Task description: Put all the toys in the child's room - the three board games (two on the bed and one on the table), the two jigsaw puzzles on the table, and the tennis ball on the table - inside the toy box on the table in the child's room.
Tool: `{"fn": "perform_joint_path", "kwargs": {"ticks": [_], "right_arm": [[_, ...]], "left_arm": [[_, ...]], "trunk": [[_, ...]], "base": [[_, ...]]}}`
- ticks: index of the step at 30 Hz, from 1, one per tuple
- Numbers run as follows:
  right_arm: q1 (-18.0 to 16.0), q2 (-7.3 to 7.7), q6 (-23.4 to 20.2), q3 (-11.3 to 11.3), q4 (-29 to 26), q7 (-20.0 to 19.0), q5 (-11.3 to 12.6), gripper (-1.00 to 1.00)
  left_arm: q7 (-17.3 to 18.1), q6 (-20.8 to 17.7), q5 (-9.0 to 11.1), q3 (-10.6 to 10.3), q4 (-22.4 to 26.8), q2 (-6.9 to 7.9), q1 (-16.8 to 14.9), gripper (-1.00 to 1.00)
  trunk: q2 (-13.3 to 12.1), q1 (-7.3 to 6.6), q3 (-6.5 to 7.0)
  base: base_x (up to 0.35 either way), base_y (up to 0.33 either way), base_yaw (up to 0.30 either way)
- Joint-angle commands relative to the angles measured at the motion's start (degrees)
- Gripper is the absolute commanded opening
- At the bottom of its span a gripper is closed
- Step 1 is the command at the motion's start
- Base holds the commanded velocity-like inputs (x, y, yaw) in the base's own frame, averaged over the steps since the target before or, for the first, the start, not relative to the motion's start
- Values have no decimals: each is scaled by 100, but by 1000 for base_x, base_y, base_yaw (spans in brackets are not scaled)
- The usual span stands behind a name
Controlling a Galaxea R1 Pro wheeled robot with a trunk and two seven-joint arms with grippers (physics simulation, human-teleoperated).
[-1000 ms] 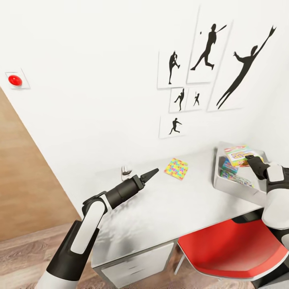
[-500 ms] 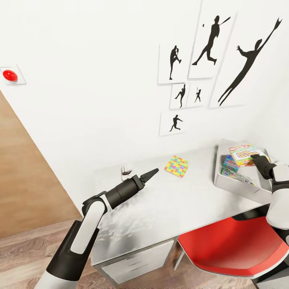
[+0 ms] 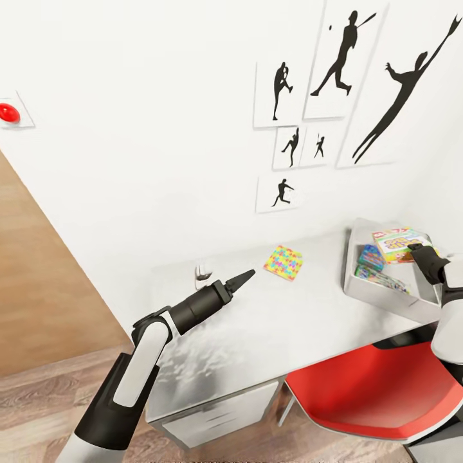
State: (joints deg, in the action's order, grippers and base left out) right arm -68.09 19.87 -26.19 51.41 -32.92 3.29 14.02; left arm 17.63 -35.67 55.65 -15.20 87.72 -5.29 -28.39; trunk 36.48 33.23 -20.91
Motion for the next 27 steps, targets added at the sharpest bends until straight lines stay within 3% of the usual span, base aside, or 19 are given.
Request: {"fn": "perform_joint_path", "kwargs": {"ticks": [1,7,27], "right_arm": [[-17,22,-27,9,-6,23,79,-100],[-54,90,-34,9,-4,20,107,-100],[-64,117,-57,9,-3,-17,127,-100]], "left_arm": [[-1,-37,30,6,5,-4,-7,100],[-3,-43,33,14,125,-4,-24,100],[-4,-69,37,-8,397,-18,-65,100]], "trunk": [[7,2,-17],[7,2,-73],[7,2,-258]], "base": [[0,0,0],[0,0,0],[0,0,0]]}}
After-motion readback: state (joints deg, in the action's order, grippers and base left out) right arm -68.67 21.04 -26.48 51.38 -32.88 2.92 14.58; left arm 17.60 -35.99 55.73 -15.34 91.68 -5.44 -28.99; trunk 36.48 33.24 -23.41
